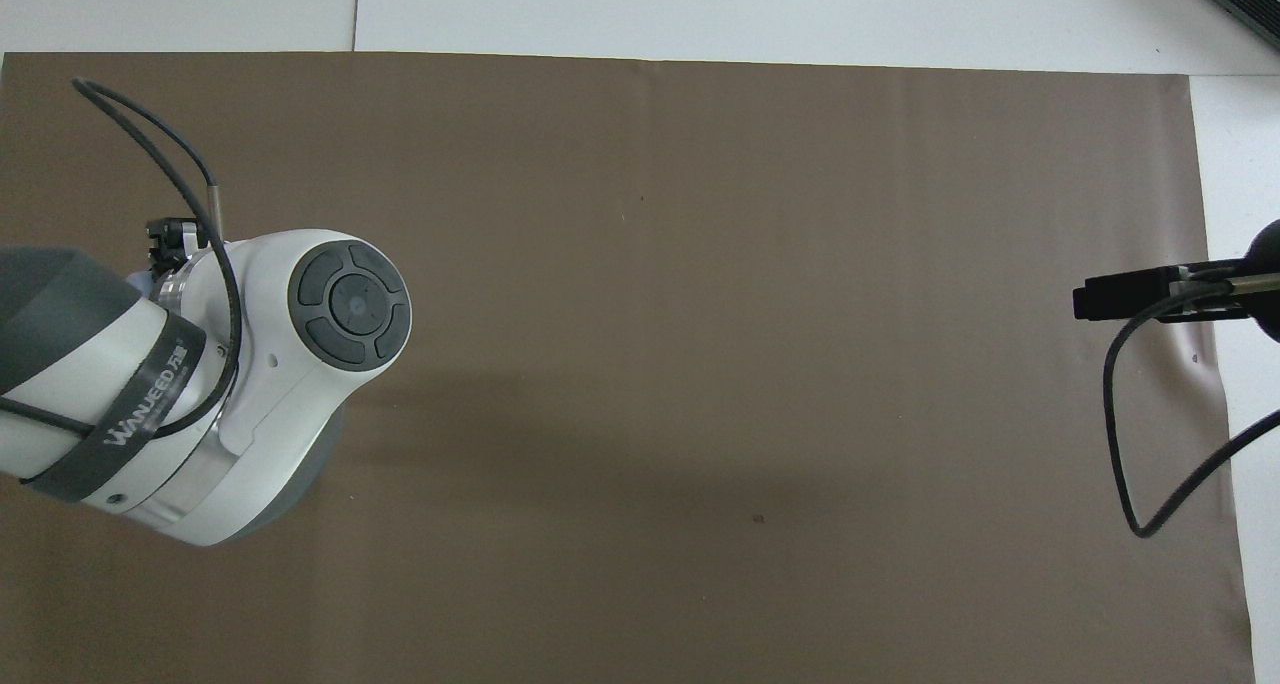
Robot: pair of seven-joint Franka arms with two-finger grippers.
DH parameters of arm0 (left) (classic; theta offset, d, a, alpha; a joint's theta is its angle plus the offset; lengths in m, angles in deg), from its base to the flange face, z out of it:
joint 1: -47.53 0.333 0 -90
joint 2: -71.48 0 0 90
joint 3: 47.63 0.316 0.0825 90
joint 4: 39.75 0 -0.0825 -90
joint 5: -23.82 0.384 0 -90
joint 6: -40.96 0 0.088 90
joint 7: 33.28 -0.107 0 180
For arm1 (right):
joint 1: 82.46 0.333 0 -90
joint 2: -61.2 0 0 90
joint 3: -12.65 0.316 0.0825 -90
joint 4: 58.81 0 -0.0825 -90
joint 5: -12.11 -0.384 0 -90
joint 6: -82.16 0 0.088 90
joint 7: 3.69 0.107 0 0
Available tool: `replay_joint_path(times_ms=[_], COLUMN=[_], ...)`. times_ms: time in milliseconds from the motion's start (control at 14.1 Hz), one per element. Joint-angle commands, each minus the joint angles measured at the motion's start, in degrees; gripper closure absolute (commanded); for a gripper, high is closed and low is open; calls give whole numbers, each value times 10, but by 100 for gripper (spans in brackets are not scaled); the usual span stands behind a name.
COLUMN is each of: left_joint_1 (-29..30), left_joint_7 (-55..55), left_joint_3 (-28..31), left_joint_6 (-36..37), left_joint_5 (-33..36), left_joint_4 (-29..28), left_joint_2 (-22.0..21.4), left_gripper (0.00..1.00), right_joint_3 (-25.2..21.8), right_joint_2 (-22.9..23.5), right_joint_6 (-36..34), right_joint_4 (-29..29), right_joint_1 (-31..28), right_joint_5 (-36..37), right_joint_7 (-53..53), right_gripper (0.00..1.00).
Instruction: Hang cup on cup holder
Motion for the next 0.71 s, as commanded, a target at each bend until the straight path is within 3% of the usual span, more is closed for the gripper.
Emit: replay_joint_path(times_ms=[0, 212, 638], left_joint_1=[2, 2, 15], left_joint_7=[3, 22, 32], left_joint_3=[0, 0, 0], left_joint_6=[-38, -59, -103], left_joint_5=[44, 65, 91], left_joint_4=[-38, -43, -52], left_joint_2=[-10, 10, 23], left_gripper=[100, 100, 100], right_joint_3=[11, 17, 18], right_joint_2=[-12, -22, -28], right_joint_6=[10, 30, 28], right_joint_4=[28, 47, 58], right_joint_1=[-4, -2, -4], right_joint_5=[13, 49, 46], right_joint_7=[16, 3, -4], right_gripper=[0, 0, 0])
